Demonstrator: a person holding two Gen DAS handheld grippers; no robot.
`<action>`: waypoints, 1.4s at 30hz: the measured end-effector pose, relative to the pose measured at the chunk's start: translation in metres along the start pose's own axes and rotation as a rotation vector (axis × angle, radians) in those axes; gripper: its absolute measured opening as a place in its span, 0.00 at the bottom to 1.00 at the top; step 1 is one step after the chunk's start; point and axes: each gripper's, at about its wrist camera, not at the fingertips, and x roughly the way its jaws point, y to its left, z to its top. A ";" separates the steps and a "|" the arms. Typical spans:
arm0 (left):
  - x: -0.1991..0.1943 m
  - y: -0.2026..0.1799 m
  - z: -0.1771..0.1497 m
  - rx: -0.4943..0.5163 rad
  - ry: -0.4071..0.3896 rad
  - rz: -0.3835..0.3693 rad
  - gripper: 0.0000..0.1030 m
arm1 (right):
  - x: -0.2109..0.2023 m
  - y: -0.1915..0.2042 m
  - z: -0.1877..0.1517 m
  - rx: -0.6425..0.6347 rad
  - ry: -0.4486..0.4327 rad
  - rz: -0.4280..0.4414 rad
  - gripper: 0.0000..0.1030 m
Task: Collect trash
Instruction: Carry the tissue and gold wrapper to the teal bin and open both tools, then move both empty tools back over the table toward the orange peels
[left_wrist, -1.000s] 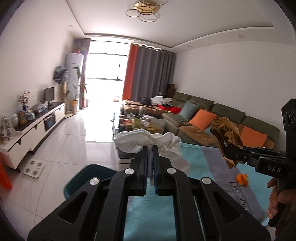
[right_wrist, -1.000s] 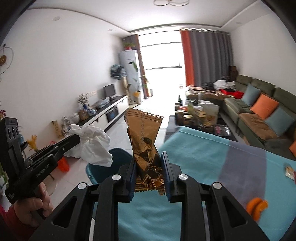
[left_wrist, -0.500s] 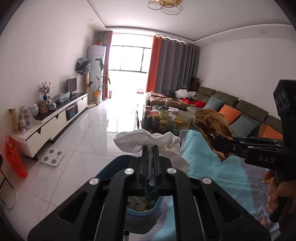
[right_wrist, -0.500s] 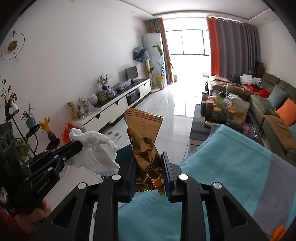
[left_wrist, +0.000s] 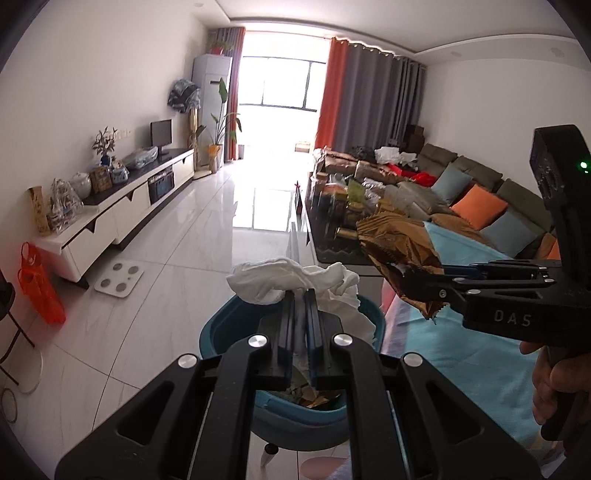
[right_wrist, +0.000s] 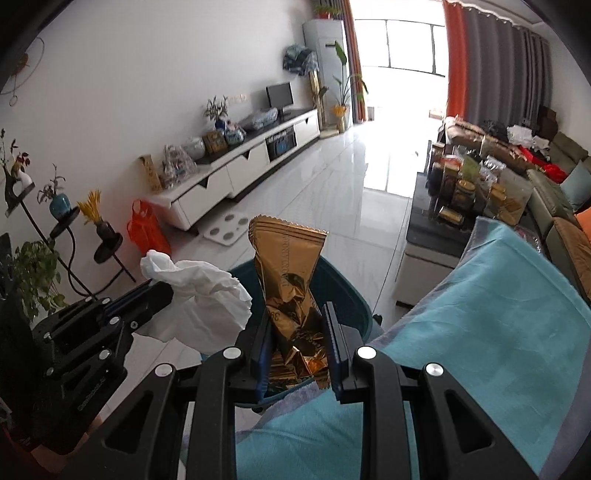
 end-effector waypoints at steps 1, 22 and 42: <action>0.006 0.002 -0.001 -0.001 0.009 0.003 0.06 | 0.007 0.000 0.001 0.001 0.014 0.003 0.23; 0.109 0.015 -0.026 -0.007 0.166 0.070 0.20 | 0.105 -0.012 0.014 0.043 0.251 0.040 0.33; 0.034 0.024 -0.003 -0.069 -0.013 0.125 0.90 | 0.043 -0.035 0.012 0.140 0.095 0.077 0.77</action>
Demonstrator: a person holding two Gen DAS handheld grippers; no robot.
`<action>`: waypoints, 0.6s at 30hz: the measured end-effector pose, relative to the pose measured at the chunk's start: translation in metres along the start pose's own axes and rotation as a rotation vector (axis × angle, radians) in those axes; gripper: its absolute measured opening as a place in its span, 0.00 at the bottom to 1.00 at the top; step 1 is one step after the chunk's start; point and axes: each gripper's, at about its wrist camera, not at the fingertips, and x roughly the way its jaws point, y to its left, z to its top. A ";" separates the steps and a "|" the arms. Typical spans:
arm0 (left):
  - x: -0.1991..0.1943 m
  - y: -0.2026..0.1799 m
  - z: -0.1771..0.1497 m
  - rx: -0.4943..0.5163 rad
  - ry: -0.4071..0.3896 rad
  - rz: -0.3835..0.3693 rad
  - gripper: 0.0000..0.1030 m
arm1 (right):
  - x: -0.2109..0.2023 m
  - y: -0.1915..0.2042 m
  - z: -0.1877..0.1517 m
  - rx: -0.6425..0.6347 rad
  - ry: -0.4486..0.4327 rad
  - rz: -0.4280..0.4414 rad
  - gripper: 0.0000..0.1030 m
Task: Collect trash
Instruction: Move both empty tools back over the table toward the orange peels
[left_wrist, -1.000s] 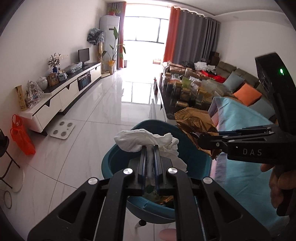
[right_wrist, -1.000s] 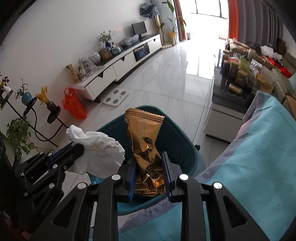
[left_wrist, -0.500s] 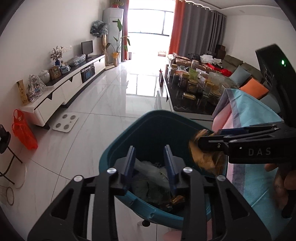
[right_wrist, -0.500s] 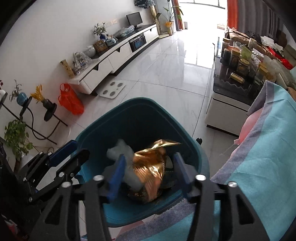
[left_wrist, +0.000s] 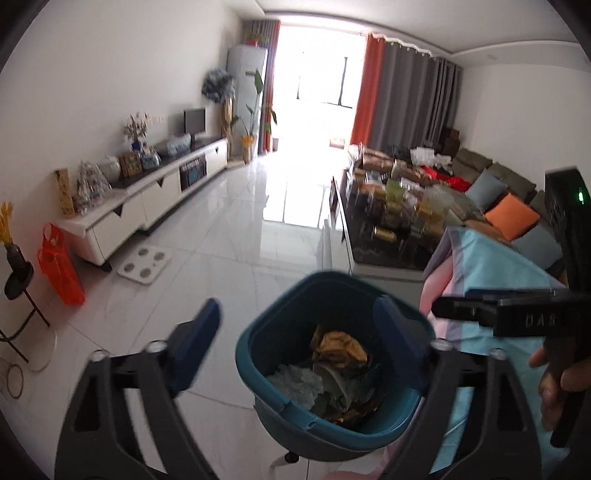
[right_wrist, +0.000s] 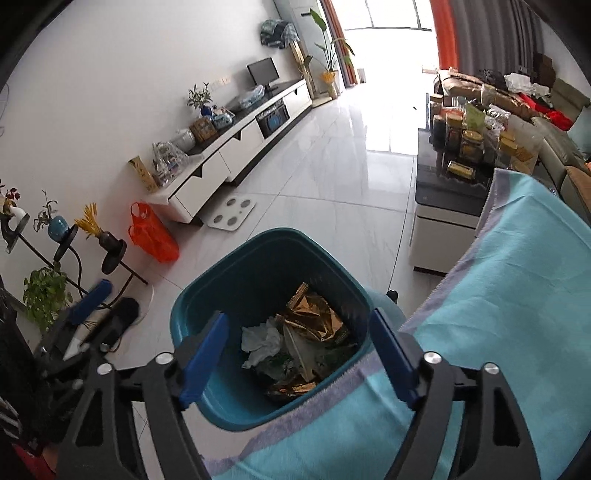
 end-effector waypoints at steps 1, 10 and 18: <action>-0.006 -0.002 0.003 0.001 -0.017 0.001 0.93 | -0.005 0.001 -0.001 0.002 -0.012 -0.001 0.80; -0.040 -0.012 0.012 0.013 -0.053 -0.002 0.95 | -0.051 0.001 -0.020 -0.011 -0.129 -0.030 0.94; -0.066 -0.033 0.015 0.033 -0.080 -0.051 0.95 | -0.094 -0.015 -0.050 0.010 -0.214 -0.097 0.94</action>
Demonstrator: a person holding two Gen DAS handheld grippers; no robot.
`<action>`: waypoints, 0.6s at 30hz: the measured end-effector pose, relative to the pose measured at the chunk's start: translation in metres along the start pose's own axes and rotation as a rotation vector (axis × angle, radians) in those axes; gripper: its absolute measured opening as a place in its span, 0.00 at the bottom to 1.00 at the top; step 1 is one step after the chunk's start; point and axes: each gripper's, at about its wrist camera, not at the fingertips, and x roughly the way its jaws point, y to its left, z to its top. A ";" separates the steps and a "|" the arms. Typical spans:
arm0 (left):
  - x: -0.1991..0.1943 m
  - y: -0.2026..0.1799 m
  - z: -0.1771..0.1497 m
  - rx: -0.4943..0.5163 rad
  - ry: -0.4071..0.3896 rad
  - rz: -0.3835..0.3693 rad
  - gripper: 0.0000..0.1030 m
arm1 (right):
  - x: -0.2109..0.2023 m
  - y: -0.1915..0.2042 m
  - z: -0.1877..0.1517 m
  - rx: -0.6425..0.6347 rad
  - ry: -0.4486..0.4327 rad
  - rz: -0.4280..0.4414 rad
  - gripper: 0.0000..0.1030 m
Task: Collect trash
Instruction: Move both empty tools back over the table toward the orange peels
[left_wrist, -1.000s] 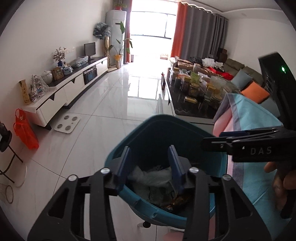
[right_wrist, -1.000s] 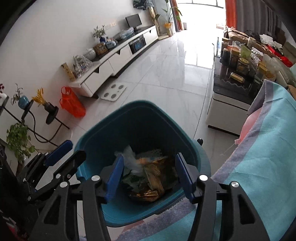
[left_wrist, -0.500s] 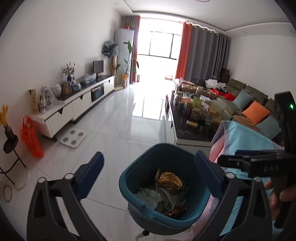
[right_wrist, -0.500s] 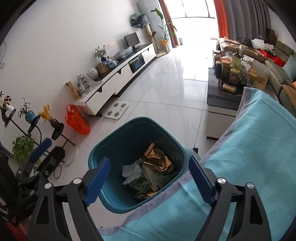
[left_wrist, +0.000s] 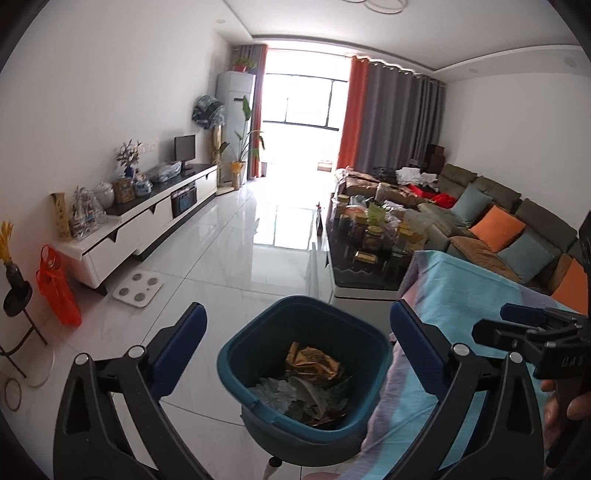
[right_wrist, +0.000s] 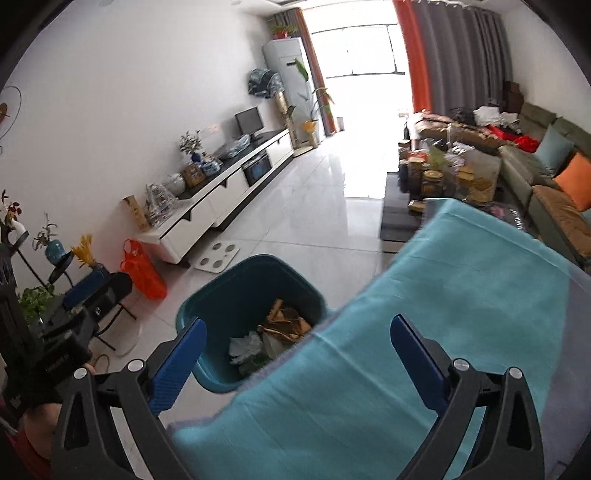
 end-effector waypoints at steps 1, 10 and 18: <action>-0.002 -0.004 0.000 0.004 -0.001 -0.009 0.95 | -0.007 -0.003 -0.004 -0.004 -0.010 -0.019 0.94; -0.035 -0.054 0.004 0.059 -0.064 -0.098 0.95 | -0.065 -0.030 -0.031 0.015 -0.113 -0.133 0.94; -0.056 -0.107 -0.001 0.119 -0.083 -0.209 0.95 | -0.122 -0.047 -0.069 0.040 -0.216 -0.255 0.94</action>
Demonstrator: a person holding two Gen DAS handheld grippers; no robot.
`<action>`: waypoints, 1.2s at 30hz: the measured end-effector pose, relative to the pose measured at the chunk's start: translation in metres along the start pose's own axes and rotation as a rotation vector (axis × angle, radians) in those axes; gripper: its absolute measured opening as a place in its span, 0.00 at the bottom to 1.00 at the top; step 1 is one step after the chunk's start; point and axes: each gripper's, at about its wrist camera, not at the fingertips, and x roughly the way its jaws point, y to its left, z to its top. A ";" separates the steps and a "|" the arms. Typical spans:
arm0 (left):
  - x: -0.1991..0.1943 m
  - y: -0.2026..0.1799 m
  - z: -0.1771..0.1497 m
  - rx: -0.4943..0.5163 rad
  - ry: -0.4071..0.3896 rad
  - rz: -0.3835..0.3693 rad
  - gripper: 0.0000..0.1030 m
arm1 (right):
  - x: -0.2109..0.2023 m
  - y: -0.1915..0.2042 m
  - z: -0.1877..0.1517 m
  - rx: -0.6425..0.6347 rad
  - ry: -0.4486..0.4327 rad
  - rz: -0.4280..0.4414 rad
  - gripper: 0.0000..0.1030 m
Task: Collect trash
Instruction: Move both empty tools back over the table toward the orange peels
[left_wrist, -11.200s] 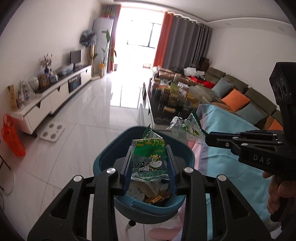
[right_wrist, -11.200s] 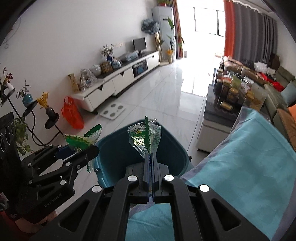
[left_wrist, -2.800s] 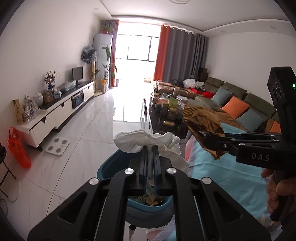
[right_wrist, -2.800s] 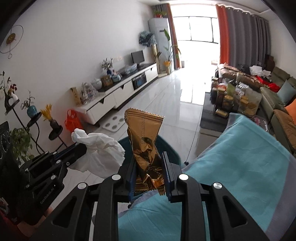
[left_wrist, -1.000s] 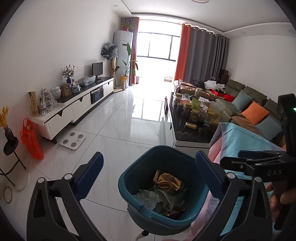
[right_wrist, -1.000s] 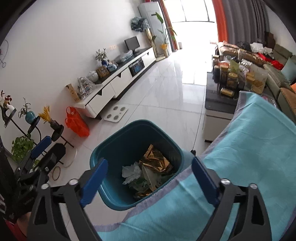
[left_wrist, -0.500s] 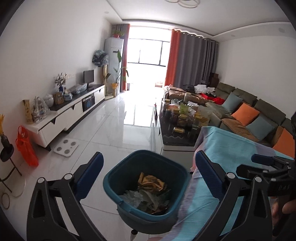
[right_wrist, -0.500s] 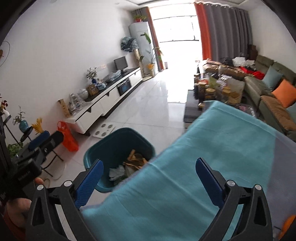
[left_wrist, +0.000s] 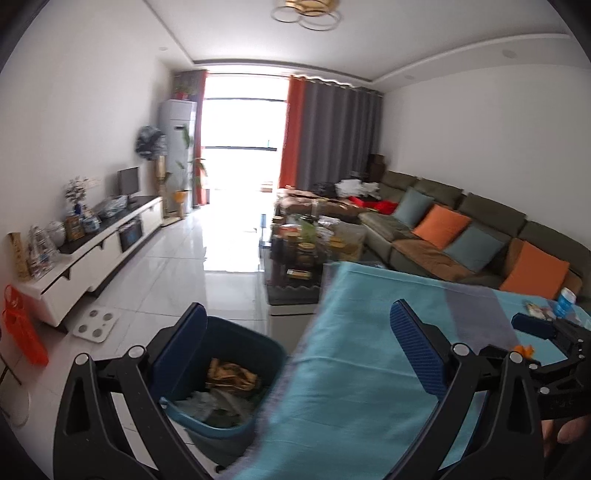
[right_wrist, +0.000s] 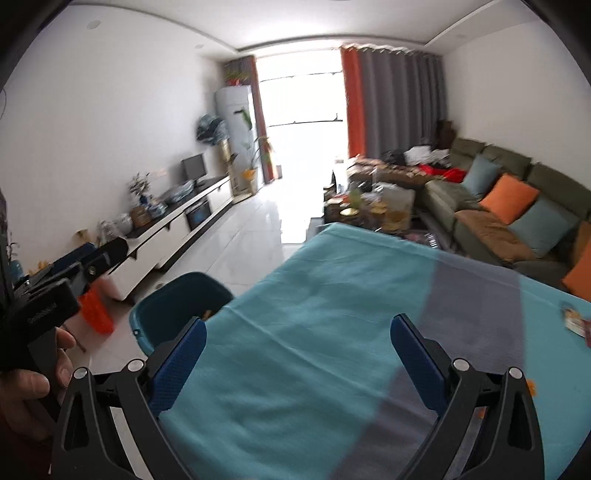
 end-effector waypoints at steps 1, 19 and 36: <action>-0.001 -0.009 -0.002 0.010 0.002 -0.020 0.95 | -0.006 -0.005 -0.003 0.010 -0.008 -0.015 0.94; -0.008 -0.153 -0.036 0.198 0.044 -0.386 0.95 | -0.110 -0.084 -0.072 0.192 -0.152 -0.374 0.94; 0.032 -0.186 -0.025 0.237 0.053 -0.437 0.95 | -0.079 -0.148 -0.090 0.275 0.008 -0.523 0.93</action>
